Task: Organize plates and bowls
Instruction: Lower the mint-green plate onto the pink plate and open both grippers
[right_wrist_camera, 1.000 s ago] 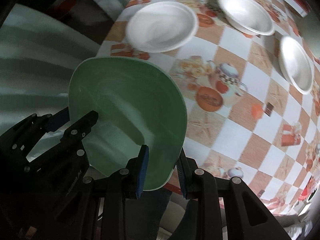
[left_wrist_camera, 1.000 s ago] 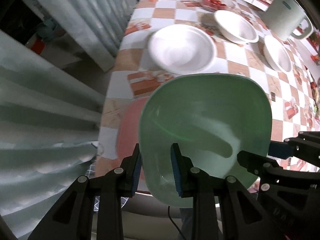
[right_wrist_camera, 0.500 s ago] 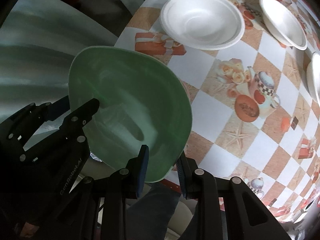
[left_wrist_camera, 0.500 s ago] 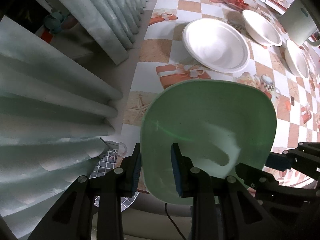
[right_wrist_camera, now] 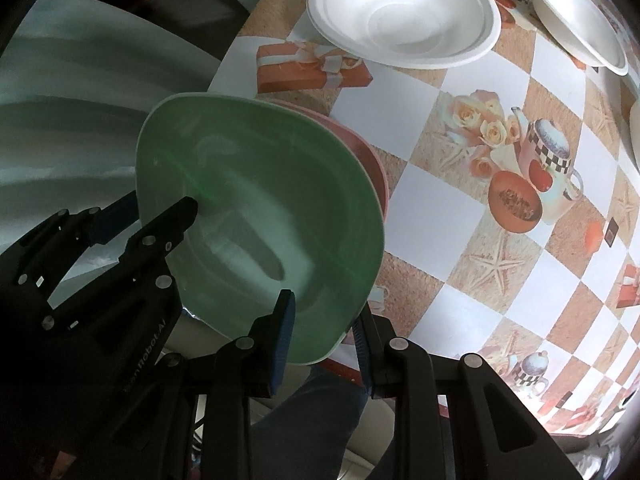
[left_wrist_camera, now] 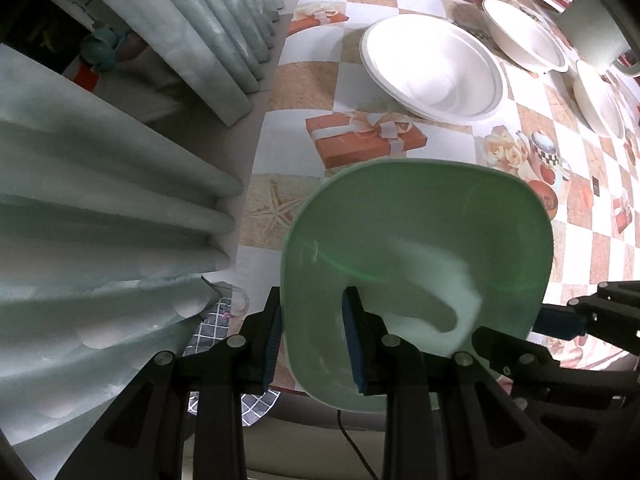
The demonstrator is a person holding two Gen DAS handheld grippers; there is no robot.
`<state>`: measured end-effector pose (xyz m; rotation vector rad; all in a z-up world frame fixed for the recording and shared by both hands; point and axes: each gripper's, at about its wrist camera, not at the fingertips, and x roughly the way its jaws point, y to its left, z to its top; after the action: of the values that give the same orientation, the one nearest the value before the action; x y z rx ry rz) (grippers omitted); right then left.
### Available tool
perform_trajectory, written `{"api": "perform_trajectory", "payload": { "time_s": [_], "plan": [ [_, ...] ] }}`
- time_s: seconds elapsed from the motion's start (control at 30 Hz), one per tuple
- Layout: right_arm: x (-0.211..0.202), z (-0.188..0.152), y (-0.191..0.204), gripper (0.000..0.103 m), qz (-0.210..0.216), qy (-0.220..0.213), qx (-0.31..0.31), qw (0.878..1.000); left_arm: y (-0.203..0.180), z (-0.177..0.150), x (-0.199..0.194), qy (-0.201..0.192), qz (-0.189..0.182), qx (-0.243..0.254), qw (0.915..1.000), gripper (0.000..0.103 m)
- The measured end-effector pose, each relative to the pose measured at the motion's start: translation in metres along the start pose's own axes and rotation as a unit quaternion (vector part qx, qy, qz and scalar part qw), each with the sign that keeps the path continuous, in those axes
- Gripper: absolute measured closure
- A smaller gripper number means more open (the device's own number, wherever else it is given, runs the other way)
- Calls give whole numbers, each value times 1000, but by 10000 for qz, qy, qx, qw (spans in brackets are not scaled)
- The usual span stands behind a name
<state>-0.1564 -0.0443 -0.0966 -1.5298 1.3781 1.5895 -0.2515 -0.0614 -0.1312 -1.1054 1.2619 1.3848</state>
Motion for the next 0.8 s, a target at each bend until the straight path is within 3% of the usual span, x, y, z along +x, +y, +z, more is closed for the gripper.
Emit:
{"api": "perform_trajectory", "payload": {
  "time_s": [0.17, 0.23, 0.3, 0.33, 0.47, 0.63, 0.8],
  "plan": [
    [-3, -2, -7, 71, 67, -12, -50, 10000, -1, 0, -1, -90, -1, 66, 9999, 53],
    [-4, -3, -9, 64, -61, -20, -75, 10000, 2, 1, -2, -113, 169, 31, 9998, 37],
    [-6, -3, -17, 46, -152, -40, 30, 9999, 6, 1, -3, -123, 183, -84, 9997, 25],
    [-8, -4, -22, 44, -55, -79, 117, 9999, 9, 1, -4, -135, 153, -140, 9997, 19],
    [-15, -6, -36, 24, -24, -170, 241, 9996, 10, 0, -10, -227, -56, -165, 9996, 17],
    [-20, -17, -61, 23, 42, -157, 495, 9986, -1, 2, -16, -34, -662, -131, 9977, 16],
    [-29, -36, -90, 23, 97, -213, 1073, 9940, -29, 6, -33, -118, -858, 129, 9962, 15]
  ]
}}
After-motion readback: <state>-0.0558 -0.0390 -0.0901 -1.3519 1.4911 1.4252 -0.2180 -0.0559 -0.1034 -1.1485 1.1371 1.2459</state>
